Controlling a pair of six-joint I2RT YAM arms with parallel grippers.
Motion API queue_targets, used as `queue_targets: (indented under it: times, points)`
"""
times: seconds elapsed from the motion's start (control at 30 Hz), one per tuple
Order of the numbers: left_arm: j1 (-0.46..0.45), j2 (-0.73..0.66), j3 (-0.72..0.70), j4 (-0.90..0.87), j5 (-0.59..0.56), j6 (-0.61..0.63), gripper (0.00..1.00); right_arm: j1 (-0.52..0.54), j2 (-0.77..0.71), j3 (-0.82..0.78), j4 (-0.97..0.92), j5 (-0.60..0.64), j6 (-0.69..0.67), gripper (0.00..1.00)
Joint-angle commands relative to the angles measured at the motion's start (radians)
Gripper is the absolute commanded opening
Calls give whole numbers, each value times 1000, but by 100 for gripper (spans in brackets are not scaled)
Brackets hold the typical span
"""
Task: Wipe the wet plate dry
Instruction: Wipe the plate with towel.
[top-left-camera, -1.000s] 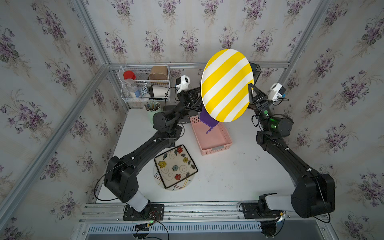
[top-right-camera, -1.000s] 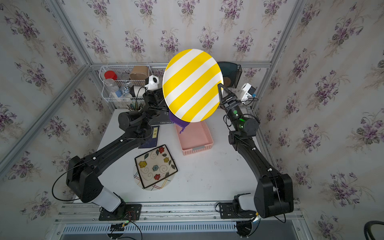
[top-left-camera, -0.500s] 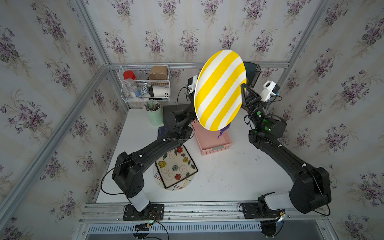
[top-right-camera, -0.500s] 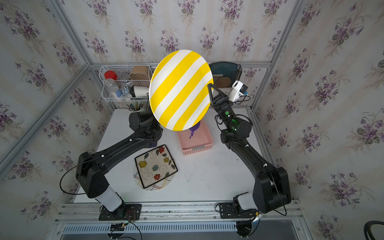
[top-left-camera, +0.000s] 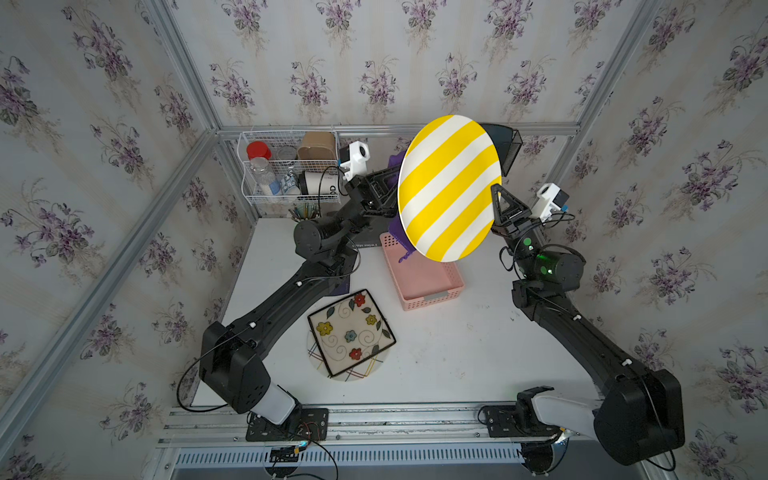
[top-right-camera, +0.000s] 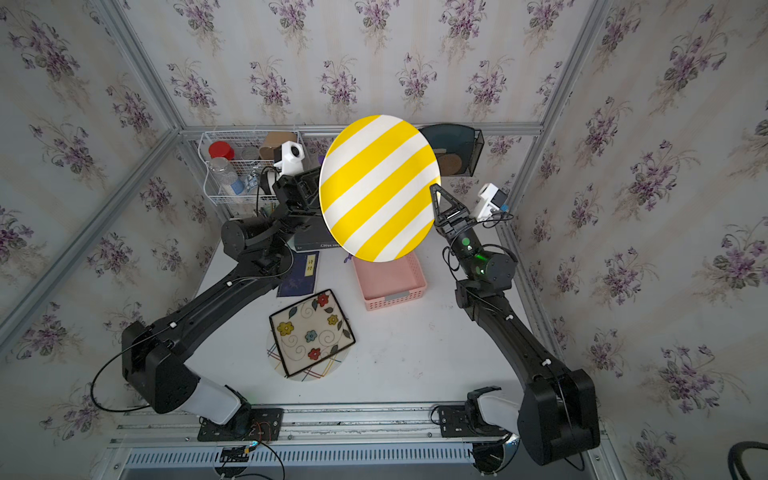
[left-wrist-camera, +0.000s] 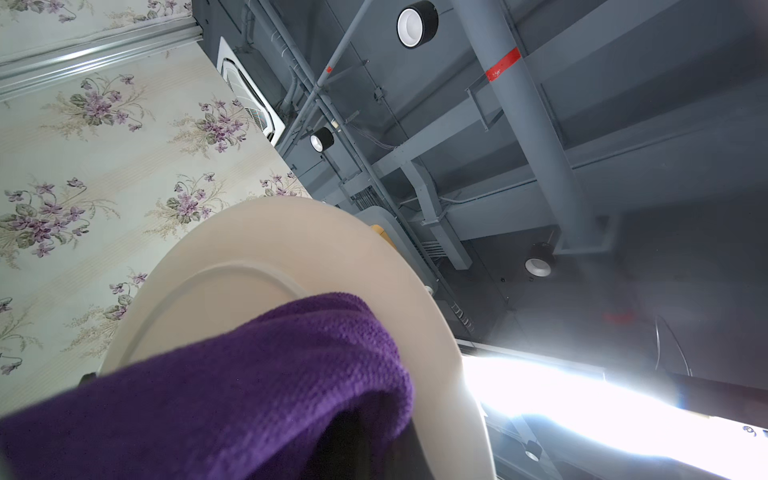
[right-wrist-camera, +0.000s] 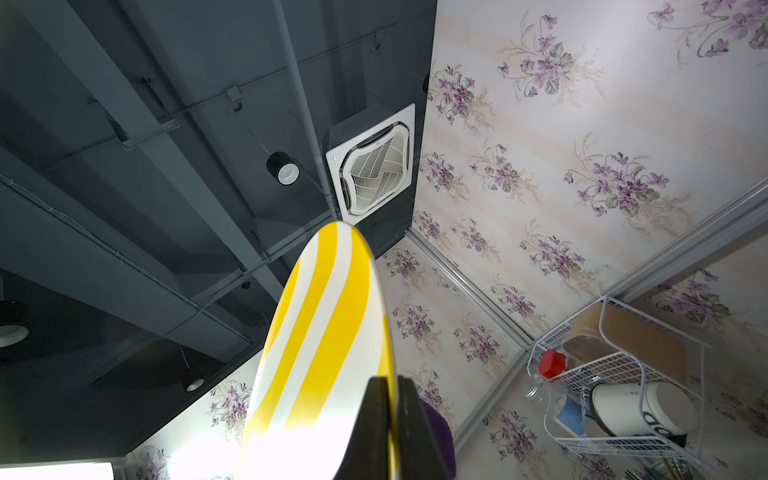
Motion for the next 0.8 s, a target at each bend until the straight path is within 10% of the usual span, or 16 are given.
queue_targets:
  times: [0.0,0.3,0.77]
  points:
    - [-50,29,-8,6,72,49,0,15,10,19,-48,3,-76,0]
    - [-185,83,-95,64,63,39,0,-27,137,229,-69,39,-97,0]
    - [-13,-240,-432,-147,109,209,0,-192,88,227,-188,61,-113,0]
